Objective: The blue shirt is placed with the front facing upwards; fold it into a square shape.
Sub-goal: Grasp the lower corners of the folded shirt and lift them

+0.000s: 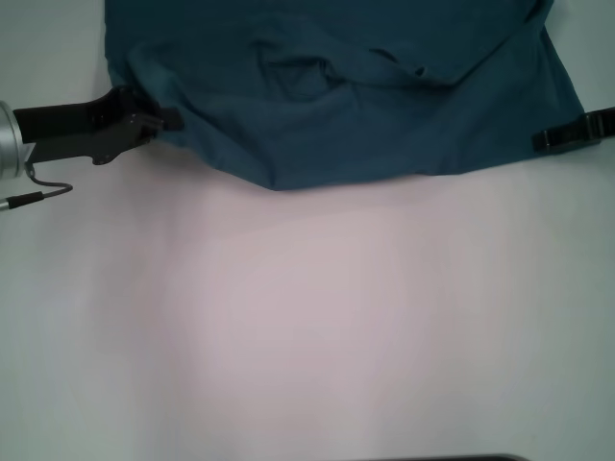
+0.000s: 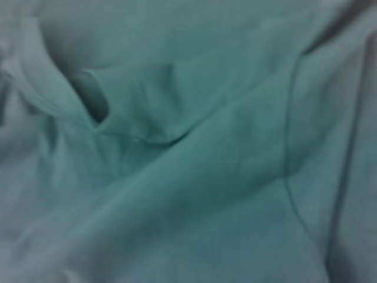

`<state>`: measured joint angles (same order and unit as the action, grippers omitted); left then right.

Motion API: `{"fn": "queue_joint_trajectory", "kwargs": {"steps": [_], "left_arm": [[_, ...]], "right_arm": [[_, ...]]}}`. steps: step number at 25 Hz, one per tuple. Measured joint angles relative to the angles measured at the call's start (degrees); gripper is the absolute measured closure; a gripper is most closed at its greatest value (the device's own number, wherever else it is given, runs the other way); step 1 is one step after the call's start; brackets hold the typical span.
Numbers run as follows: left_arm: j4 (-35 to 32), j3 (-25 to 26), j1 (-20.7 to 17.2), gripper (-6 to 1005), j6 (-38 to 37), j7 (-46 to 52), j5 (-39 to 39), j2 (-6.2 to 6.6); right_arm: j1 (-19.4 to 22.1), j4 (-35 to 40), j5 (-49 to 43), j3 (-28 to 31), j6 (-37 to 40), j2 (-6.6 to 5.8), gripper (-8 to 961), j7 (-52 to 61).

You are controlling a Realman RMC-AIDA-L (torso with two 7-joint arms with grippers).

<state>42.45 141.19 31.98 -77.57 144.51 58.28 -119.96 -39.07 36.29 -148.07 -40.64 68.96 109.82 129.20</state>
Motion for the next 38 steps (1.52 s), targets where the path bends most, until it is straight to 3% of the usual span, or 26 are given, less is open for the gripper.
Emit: {"fn": "queue_joint_trajectory", "kwargs": {"steps": [7,18,23,34,38], "left_arm": [[-0.1,0.1,0.0,991,0.1,-0.1,0.0,-0.01],[0.0,0.0,0.2,991,0.2,-0.1,0.0,-0.01],[0.1,0.1,0.2,991,0.2,0.1,0.0,-0.01],[-0.1,0.1,0.2,991,0.1,0.1,0.0,0.15],[-0.1,0.1,0.1,991,-0.2,0.2,0.0,0.23]], "right_arm": [[-0.4,-0.3,0.8,0.5,0.7,0.33,132,0.1],[0.0,0.0,1.6,0.8,0.5,-0.58,159,3.6],[0.3,0.1,1.4,0.5,0.6,-0.94,396,4.3],[0.7,0.1,1.3,0.6,1.3,-1.55,636,4.6],[0.7,0.6,1.3,0.8,1.9,-1.57,830,4.6]]}}
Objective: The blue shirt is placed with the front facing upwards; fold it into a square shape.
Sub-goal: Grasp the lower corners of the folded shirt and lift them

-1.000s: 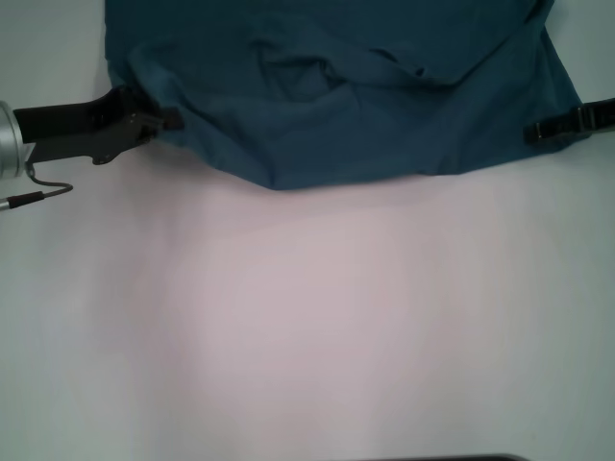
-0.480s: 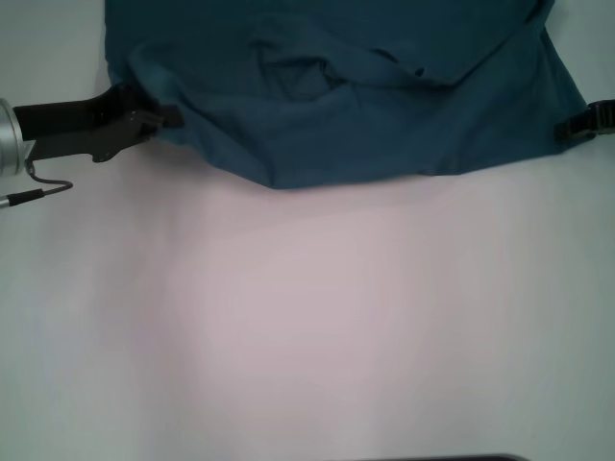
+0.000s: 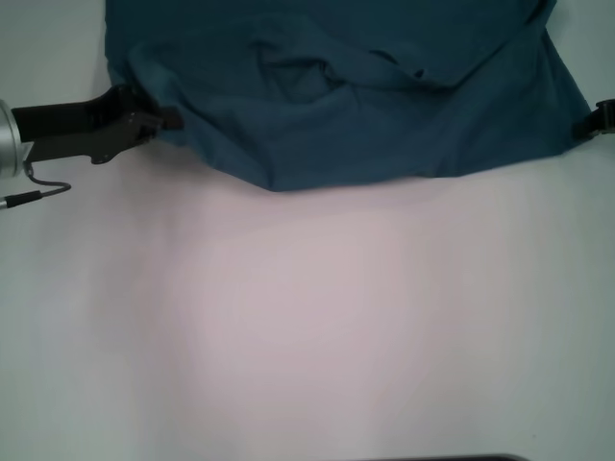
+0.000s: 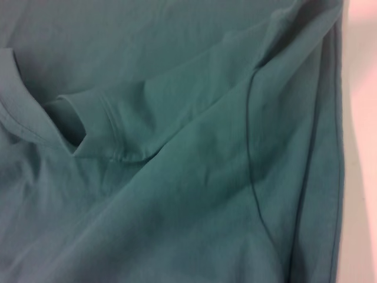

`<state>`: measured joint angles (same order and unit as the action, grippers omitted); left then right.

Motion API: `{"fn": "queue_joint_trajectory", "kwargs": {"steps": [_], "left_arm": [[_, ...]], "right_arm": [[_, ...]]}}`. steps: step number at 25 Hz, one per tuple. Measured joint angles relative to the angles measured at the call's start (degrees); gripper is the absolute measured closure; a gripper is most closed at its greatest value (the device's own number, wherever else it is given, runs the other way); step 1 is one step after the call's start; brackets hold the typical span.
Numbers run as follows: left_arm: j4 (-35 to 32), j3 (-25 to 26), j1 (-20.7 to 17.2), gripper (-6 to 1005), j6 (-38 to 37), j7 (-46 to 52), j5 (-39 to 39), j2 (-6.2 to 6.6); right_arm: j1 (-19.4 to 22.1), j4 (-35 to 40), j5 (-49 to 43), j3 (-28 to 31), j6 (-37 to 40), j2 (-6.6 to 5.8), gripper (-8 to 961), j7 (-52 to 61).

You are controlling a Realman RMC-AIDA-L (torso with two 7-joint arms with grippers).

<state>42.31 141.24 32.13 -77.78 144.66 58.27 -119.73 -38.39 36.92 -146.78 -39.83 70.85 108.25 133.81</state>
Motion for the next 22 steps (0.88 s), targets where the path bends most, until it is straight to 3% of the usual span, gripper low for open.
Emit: {"fn": "queue_joint_trajectory", "kwargs": {"steps": [4,8,9,16,22], "left_arm": [[0.2,0.0,-0.3,991,-0.2,0.0,0.0,0.16],[0.2,0.0,-0.4,991,-2.7,0.0,-0.1,0.85],[0.2,-0.2,-0.6,991,-5.9,-0.1,-0.3,1.77],[0.5,-0.8,-1.8,991,-17.7,-0.3,-2.6,4.72],[3.5,-0.9,-3.5,992,-26.1,0.9,-9.3,5.27]], "right_arm": [[0.0,0.4,0.0,0.1,0.9,-0.24,953,0.1],[0.3,2.3,-0.3,-0.3,4.7,-0.68,953,0.8],[0.4,3.4,-0.8,-0.3,6.6,-0.7,952,1.2],[1.8,13.3,-6.7,-0.5,21.1,0.62,952,2.8],[2.3,15.0,-11.4,-0.6,28.4,1.13,951,2.2]]}}
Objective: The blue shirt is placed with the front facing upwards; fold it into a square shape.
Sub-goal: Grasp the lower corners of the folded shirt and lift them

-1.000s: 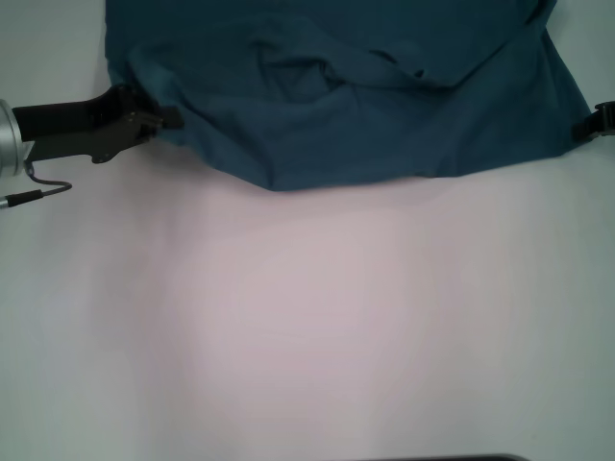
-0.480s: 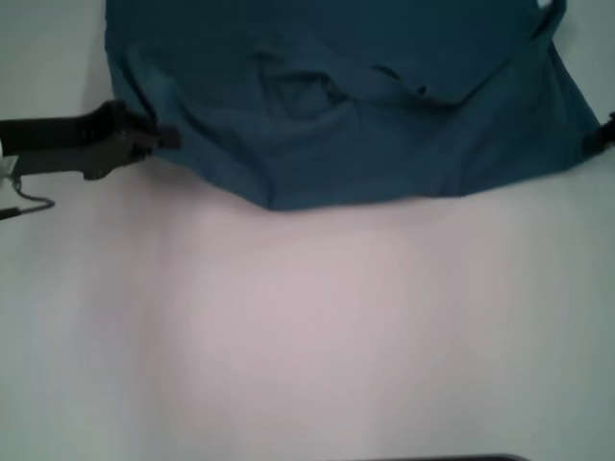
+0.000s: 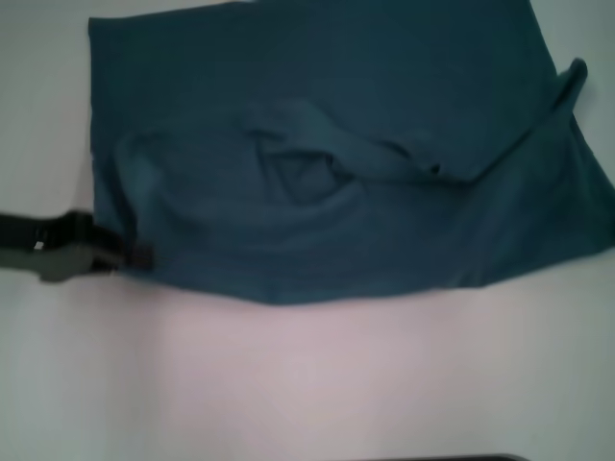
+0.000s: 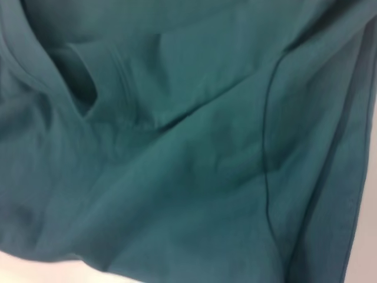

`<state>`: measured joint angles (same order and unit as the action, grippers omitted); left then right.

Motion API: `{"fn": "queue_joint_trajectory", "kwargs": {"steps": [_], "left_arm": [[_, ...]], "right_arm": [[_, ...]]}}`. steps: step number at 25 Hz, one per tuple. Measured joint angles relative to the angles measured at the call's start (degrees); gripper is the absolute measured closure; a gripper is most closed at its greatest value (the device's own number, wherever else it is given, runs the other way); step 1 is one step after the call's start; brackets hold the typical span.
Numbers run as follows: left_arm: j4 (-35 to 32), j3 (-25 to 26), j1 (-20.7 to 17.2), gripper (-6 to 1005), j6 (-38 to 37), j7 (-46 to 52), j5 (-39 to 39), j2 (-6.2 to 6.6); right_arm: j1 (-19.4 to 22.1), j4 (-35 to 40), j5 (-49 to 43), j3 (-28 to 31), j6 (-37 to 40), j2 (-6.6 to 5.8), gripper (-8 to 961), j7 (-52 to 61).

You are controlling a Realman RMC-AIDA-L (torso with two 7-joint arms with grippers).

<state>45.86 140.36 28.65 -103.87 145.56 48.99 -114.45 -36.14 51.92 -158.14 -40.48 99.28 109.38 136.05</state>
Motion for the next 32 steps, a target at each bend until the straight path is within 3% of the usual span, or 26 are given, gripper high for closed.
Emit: {"fn": "queue_joint_trajectory", "kwargs": {"steps": [13,21,32], "left_arm": [[2.6,0.5,-3.0,992,-6.1,0.7,-11.2,0.12],[2.6,0.4,-3.5,992,-6.8,0.7,-13.6,0.62],[5.1,0.2,-5.6,992,-10.3,0.1,-16.7,-0.78]], "right_arm": [[1.9,-0.5,-4.2,-1.0,7.6,1.59,949,-3.4],[2.5,-0.2,-4.5,-0.7,10.3,1.68,948,-4.5],[3.8,0.1,-4.7,-1.0,14.3,1.92,947,-5.3]]}}
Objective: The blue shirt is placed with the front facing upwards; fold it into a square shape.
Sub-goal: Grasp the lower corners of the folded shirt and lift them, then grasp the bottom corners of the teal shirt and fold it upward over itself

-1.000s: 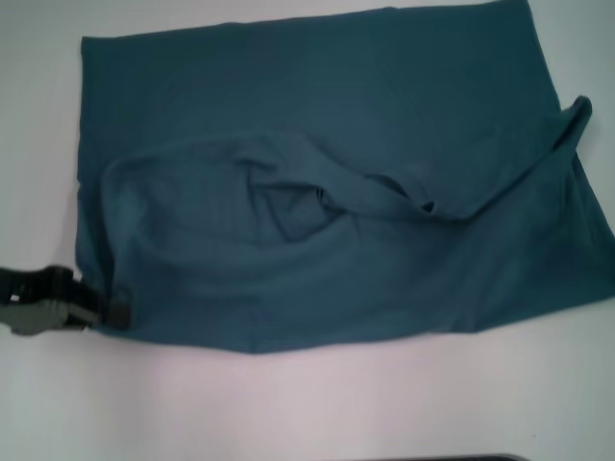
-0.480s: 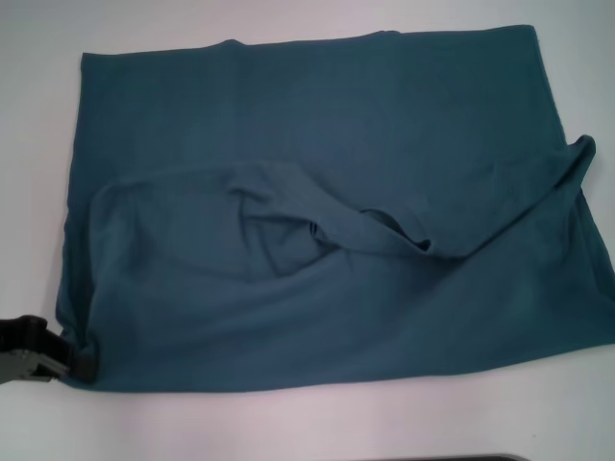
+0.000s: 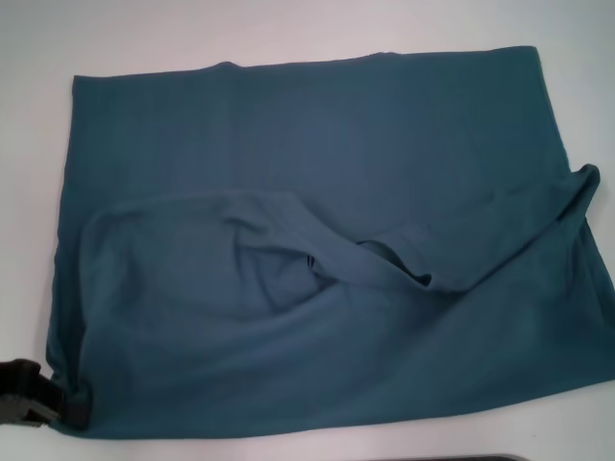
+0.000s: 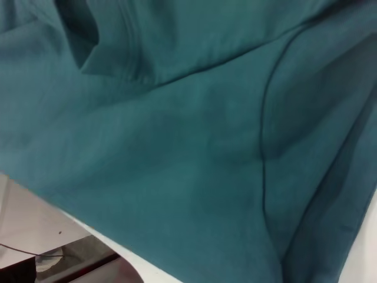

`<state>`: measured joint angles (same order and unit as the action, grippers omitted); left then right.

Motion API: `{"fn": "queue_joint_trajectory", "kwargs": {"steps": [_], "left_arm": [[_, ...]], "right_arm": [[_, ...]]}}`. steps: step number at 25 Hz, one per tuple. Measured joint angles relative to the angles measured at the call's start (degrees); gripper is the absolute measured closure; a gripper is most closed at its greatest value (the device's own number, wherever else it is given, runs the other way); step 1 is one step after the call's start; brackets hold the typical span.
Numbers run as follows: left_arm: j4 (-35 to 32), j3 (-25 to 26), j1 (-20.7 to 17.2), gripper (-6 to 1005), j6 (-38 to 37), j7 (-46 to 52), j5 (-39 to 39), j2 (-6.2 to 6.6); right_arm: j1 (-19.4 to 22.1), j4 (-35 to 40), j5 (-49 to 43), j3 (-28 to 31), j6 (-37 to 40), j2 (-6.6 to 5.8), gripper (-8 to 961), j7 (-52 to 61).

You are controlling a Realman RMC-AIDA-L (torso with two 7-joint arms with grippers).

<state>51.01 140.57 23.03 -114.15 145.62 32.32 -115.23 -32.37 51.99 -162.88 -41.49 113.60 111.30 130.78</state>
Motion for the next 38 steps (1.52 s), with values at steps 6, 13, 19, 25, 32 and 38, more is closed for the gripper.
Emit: {"fn": "queue_joint_trajectory", "kwargs": {"steps": [6,13,19,25,32,38], "left_arm": [[1.3,0.0,-1.2,992,-0.7,0.0,-0.2,-0.17],[1.3,0.0,-1.4,992,-0.9,0.0,-0.2,-0.06],[1.5,1.5,-1.1,992,-2.3,-1.9,1.5,-0.05],[0.4,2.8,1.6,992,-3.4,-2.0,9.0,1.92],[-0.9,7.1,8.1,992,-2.5,0.8,10.2,3.51],[-1.3,9.8,12.6,992,1.0,4.6,10.3,5.02]], "right_arm": [[0.7,-0.3,-0.7,-0.5,0.3,0.3,946,0.1],[0.7,-0.4,-0.6,-0.6,0.3,0.47,946,0.0],[0.2,-0.5,2.9,0.1,0.4,0.28,945,-0.6],[-0.7,-0.9,12.8,1.1,0.3,-2.93,944,-0.2],[-2.6,-1.5,16.6,10.7,-0.8,-6.46,943,1.6],[-2.9,-1.8,16.8,17.1,-4.3,-8.31,943,2.8]]}}
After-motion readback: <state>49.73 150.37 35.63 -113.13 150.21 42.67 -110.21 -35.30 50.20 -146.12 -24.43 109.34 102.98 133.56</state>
